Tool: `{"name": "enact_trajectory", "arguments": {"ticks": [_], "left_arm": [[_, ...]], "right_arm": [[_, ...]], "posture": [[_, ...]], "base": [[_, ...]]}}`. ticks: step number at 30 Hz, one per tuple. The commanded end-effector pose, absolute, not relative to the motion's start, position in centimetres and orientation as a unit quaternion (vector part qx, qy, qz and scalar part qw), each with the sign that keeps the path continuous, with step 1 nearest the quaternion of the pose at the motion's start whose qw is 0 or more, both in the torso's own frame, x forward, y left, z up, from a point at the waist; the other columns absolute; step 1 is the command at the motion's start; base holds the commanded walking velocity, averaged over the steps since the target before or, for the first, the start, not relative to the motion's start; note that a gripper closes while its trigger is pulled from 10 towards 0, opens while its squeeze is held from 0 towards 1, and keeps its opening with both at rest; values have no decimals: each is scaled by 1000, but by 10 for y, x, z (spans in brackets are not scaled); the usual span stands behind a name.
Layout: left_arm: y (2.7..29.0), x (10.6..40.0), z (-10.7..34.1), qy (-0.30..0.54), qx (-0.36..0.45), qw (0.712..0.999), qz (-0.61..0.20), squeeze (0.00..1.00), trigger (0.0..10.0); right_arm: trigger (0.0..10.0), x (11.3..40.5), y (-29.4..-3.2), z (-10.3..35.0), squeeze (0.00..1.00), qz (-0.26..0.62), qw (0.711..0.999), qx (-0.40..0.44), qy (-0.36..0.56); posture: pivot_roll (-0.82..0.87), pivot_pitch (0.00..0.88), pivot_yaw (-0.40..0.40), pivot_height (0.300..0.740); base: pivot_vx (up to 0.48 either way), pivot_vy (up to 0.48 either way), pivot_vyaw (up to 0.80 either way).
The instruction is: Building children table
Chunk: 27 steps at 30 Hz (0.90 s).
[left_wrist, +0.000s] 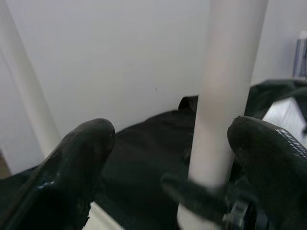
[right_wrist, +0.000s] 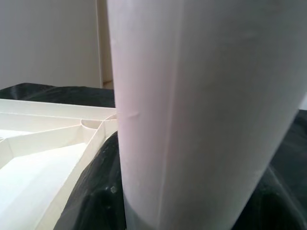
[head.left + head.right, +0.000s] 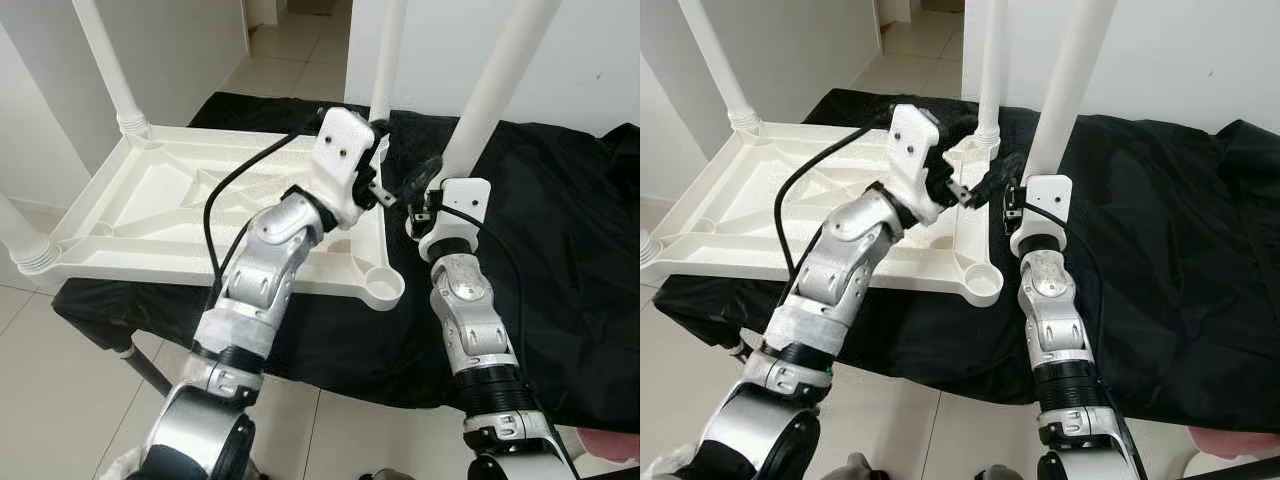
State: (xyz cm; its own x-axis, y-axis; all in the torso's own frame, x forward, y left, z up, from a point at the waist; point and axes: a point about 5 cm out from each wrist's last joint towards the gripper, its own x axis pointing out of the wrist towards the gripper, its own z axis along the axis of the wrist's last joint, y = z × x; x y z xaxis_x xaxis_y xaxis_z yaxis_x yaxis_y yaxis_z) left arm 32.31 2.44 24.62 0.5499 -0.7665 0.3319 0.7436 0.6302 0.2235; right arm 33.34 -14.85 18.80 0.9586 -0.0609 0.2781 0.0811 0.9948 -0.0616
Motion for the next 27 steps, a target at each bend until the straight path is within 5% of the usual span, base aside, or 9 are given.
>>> {"name": "enact_trajectory", "arguments": {"ticks": [1, 13, 27], "left_arm": [[30, 327, 239, -187, 31, 906, -379, 0, 10000], [54, 321, 200, -97, 43, 918, -382, 0, 10000], [55, 283, 151, 1, 128, 862, -491, 0, 10000]], "right_arm": [[10000, 332, -149, 189, 0, -39, 989, -39, -140], [10000, 332, -146, 186, 0, -34, 990, -39, -133], [10000, 331, -150, 186, 0, -35, 990, -51, -128]], "posture": [[-79, 0, 40, 740], [-52, 5, 18, 740], [-50, 12, 7, 740]], "base": [[0, 0, 0], [0, 0, 0], [0, 0, 0]]}}
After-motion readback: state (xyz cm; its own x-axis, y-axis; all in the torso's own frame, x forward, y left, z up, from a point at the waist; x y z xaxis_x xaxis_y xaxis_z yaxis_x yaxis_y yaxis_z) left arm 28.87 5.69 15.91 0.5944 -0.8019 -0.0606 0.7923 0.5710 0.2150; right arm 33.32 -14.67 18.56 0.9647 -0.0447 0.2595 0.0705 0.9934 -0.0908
